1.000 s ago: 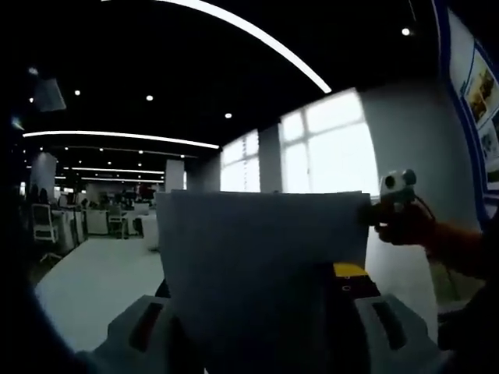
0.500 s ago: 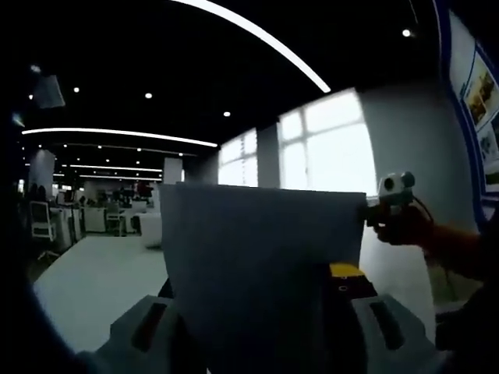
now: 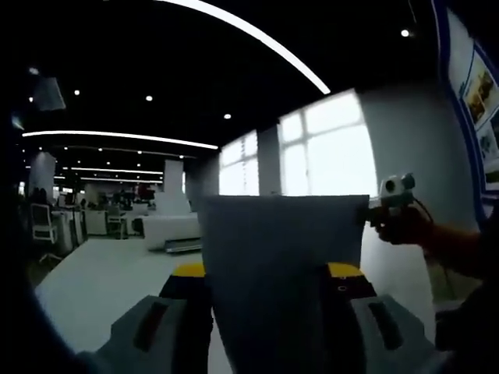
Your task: Organize the stack of printing papers by aligning and flattening the scattered papers on the table
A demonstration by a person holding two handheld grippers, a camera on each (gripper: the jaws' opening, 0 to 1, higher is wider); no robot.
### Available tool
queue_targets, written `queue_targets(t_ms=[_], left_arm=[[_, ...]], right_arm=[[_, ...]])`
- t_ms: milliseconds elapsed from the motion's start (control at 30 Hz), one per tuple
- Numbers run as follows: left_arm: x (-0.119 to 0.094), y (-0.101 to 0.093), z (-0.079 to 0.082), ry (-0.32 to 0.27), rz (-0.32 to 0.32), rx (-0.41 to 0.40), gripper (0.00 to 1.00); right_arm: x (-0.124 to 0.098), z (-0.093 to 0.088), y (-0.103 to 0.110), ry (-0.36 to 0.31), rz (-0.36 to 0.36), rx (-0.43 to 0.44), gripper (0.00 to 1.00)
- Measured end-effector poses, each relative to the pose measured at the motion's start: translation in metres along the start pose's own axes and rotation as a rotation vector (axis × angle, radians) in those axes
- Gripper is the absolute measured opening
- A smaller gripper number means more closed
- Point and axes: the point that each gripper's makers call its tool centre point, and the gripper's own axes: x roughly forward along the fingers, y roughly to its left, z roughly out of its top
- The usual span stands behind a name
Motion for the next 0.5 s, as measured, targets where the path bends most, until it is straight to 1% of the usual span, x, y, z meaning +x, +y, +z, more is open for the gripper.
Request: queue_targets(t_ms=[133, 200, 267, 400, 500], left_arm=[[-0.0009, 0.0034, 0.0067, -0.032, -0.037, -0.045, 0.51], [-0.0012, 0.0041, 0.0083, -0.038, -0.048, -0.055, 0.43], [-0.0015, 0.0054, 0.0100, -0.043, -0.057, -0.063, 0.32], [-0.0010, 0.0064, 0.0113, -0.045, -0.062, -0.067, 0.27], [-0.0013, 0.0094, 0.0115, -0.041, -0.054, -0.061, 0.20]], right_arm=[[0.0012, 0.0001, -0.0009, 0.002, -0.002, -0.007, 0.07], [0.0014, 0.0001, -0.0017, 0.001, -0.006, -0.008, 0.06], [0.0012, 0.0000, -0.0018, 0.000, -0.006, -0.009, 0.04], [0.0013, 0.0000, -0.0011, -0.002, -0.005, -0.001, 0.03], [0.0027, 0.0008, 0.0000, 0.000, -0.006, -0.002, 0.02]])
